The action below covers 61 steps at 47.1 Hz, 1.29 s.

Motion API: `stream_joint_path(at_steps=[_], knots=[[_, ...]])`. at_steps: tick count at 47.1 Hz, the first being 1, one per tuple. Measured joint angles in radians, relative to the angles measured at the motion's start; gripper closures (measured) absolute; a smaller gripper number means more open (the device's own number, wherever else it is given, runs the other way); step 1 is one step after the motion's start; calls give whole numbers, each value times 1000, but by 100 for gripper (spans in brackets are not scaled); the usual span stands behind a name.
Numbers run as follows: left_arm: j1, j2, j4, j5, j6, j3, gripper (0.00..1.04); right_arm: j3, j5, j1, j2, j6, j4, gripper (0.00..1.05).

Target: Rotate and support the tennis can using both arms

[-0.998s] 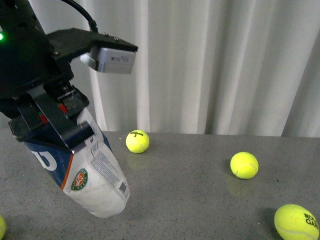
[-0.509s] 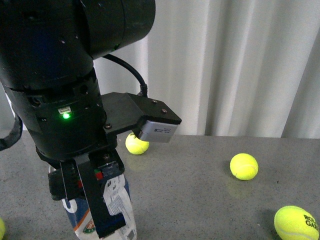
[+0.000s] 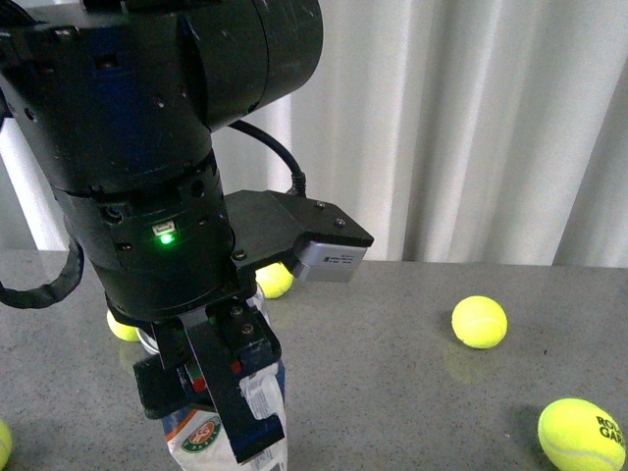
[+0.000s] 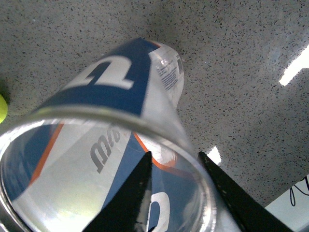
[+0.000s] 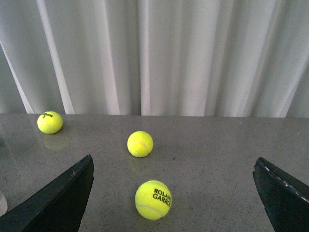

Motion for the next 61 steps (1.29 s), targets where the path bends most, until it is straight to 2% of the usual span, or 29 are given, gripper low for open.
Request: stream_joint_path(at_steps=[24, 41, 50, 56, 61], knots=[[2, -9, -18, 37, -54, 53, 6, 0, 0, 0, 0, 0, 0, 7], [18, -103, -22, 76, -104, 27, 7, 0, 0, 0, 0, 0, 0, 7], [30, -198, 16, 141, -186, -36, 7, 0, 0, 0, 0, 0, 0, 7], [38, -269, 109, 209, -292, -100, 7, 0, 0, 0, 0, 0, 0, 7], [43, -338, 257, 264, -449, -175, 7, 0, 0, 0, 0, 0, 0, 7]])
